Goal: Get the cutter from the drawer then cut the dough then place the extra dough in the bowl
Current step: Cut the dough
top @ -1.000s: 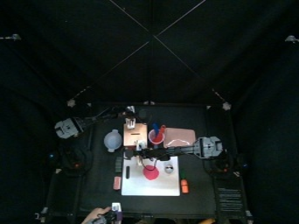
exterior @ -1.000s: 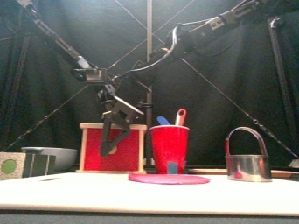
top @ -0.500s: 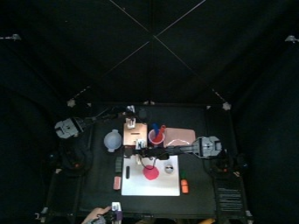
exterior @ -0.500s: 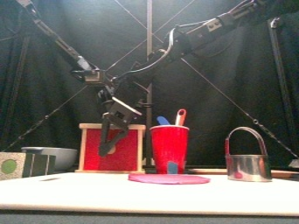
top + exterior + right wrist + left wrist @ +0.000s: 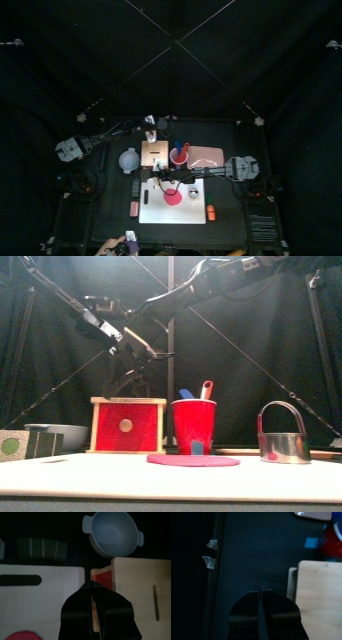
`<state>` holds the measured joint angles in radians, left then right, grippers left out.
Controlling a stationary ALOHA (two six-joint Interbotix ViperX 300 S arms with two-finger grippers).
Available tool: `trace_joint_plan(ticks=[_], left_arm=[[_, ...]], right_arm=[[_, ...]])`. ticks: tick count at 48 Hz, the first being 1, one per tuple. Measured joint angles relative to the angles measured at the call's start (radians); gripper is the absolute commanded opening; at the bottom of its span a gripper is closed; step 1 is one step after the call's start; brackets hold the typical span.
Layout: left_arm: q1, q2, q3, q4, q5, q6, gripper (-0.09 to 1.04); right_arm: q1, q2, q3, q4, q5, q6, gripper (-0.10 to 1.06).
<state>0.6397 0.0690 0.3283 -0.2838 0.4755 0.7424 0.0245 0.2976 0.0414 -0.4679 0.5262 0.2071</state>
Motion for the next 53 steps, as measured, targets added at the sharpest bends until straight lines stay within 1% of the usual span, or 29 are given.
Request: trace_joint_plan(ticks=[8, 15, 23, 26, 32, 39, 42, 45, 52, 53], left_arm=[[-0.018, -0.071, 0.077, -0.028, -0.083, -0.003, 0.43], [-0.087, -0.137, 0.158, -0.071, -0.195, 0.002, 0.43], [-0.198, -0.207, 0.261, -0.141, -0.364, -0.002, 0.43], [-0.253, -0.230, 0.307, -0.167, -0.456, -0.002, 0.43], [-0.365, -0.256, 0.387, -0.207, -0.630, -0.002, 0.43], [-0.497, -0.261, 0.465, -0.273, -0.824, -0.005, 0.43], [-0.548, -0.261, 0.489, -0.314, -0.896, -0.005, 0.43], [-0.600, -0.261, 0.503, -0.356, -0.956, -0.003, 0.43], [-0.709, -0.250, 0.522, -0.416, -1.049, -0.009, 0.43], [-0.723, -0.245, 0.522, -0.420, -1.058, -0.017, 0.43]], right_arm=[[0.040, -0.118, 0.112, 0.020, 0.032, 0.003, 0.18], [0.060, -0.225, 0.219, 0.071, 0.078, 0.003, 0.21], [0.084, -0.342, 0.339, 0.146, 0.091, 0.005, 0.26], [0.089, -0.376, 0.385, 0.179, 0.089, 0.006, 0.27], [0.094, -0.434, 0.463, 0.259, 0.081, 0.002, 0.27], [0.095, -0.491, 0.529, 0.316, 0.080, 0.005, 0.29], [0.095, -0.511, 0.551, 0.333, 0.083, 0.005, 0.32], [0.095, -0.529, 0.577, 0.351, 0.094, 0.005, 0.38], [0.097, -0.538, 0.614, 0.400, 0.115, 0.005, 0.59], [0.097, -0.538, 0.617, 0.411, 0.117, 0.006, 0.63]])
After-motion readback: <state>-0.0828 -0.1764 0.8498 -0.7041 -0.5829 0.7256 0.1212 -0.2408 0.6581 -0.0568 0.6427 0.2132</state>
